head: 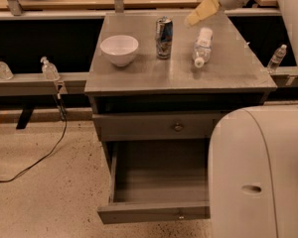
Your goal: Place blue plastic bottle into middle drawer
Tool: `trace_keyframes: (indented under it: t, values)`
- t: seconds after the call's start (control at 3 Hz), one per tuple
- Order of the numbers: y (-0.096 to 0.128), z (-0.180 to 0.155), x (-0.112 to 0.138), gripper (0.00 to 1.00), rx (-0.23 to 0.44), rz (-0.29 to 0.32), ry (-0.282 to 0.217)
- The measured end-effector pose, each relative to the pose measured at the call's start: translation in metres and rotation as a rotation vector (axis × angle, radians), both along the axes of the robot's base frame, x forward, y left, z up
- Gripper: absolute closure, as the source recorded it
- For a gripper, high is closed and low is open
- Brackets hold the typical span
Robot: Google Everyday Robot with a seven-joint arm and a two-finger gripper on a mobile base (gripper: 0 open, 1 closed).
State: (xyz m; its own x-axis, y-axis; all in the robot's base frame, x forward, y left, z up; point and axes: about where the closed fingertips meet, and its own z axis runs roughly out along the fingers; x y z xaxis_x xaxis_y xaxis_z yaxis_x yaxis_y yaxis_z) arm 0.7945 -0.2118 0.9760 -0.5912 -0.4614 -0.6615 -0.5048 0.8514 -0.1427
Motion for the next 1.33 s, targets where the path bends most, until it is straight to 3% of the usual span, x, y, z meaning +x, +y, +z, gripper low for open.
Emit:
trace_keyframes:
  t: [0.33,0.67,1.0,1.33]
  values:
    - [0.007,0.008,0.025,0.00,-0.020,-0.170,-0.010]
    - [-0.003,0.010,0.024,0.00,0.002,-0.264,0.004]
    - [-0.003,0.009,0.024,0.00,0.002,-0.264,0.005]
    - [-0.014,-0.006,0.040,0.00,0.033,-0.327,-0.007]
